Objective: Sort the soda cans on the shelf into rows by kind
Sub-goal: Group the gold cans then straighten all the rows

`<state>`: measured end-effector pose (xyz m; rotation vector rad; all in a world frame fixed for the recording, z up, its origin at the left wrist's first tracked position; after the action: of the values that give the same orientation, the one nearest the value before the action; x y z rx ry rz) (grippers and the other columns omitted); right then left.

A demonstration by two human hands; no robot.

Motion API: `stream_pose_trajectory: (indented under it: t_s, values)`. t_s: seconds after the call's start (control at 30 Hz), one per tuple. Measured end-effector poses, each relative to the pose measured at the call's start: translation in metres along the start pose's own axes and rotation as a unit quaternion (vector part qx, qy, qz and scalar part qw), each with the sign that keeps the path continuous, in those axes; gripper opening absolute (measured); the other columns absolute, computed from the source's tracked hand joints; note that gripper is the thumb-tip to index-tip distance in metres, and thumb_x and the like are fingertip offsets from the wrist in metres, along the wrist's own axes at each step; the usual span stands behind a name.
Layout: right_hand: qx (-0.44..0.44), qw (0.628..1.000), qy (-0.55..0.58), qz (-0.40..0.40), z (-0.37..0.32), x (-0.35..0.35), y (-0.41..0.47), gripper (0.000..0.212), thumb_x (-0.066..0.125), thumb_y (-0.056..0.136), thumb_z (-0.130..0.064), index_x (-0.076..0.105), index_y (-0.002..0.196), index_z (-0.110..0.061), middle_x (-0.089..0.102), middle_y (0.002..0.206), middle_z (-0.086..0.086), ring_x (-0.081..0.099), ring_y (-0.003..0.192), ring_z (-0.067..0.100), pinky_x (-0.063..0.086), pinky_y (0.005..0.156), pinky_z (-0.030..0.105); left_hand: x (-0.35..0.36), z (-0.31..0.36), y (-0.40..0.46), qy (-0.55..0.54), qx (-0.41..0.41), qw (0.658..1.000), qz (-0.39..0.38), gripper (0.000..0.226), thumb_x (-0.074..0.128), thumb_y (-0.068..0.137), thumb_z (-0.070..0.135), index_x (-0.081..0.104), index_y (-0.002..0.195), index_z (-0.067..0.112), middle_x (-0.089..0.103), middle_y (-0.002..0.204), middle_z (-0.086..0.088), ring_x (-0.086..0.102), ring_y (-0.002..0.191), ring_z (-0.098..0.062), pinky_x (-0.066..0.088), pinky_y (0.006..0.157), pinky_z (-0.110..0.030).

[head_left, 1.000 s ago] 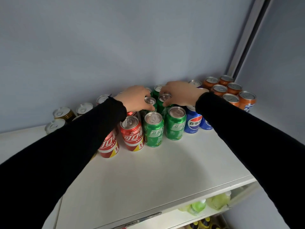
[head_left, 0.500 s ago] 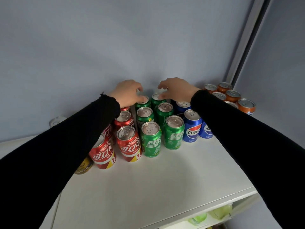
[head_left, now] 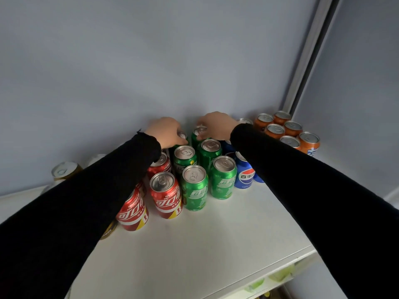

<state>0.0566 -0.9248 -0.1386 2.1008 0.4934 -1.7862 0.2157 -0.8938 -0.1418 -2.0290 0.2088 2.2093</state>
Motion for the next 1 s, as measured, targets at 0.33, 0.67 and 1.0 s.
stream_pose_trajectory:
  t_s: [0.33,0.67,1.0]
  values:
    - [0.079,0.980,0.171,0.060,0.091,-0.054,-0.123,0.032,0.071,0.091,-0.029,0.067,0.122,-0.021,0.070,0.114,-0.005,0.066,0.101,0.014,0.051,0.086,0.027,-0.019,0.103,-0.039,-0.098,0.157,0.981,0.060,0.059,0.062,0.089,0.056,0.056,0.138,0.023,0.054,0.128,-0.006,0.051,0.117,-0.026,0.042,0.095,-0.038]
    - [-0.047,0.998,0.031,0.028,0.130,-0.021,-0.159,0.041,0.067,0.086,-0.048,0.063,0.122,-0.029,0.066,0.104,-0.002,0.062,0.090,0.019,0.053,0.080,0.039,0.014,0.179,-0.040,-0.036,0.141,0.989,0.019,0.054,0.060,0.076,0.062,0.068,0.109,0.020,0.062,0.106,-0.002,0.060,0.098,-0.025,0.049,0.082,-0.043]
    - [-0.115,0.992,0.054,0.018,0.142,-0.015,-0.153,0.027,0.067,0.085,-0.052,0.059,0.103,-0.034,0.057,0.088,-0.008,0.055,0.079,0.009,0.041,0.063,0.027,0.008,0.194,-0.040,-0.037,0.089,0.995,0.012,0.041,0.076,0.072,0.055,0.075,0.095,0.021,0.063,0.091,0.004,0.057,0.082,-0.016,0.047,0.074,-0.040]
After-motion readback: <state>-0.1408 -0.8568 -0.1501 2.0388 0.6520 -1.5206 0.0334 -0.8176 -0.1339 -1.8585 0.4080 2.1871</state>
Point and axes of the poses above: each hand's wrist, its own y-axis towards the middle knuckle, its own x-axis out of the palm, z = x × y, the point moved 5 cm from there along y, towards the middle knuckle
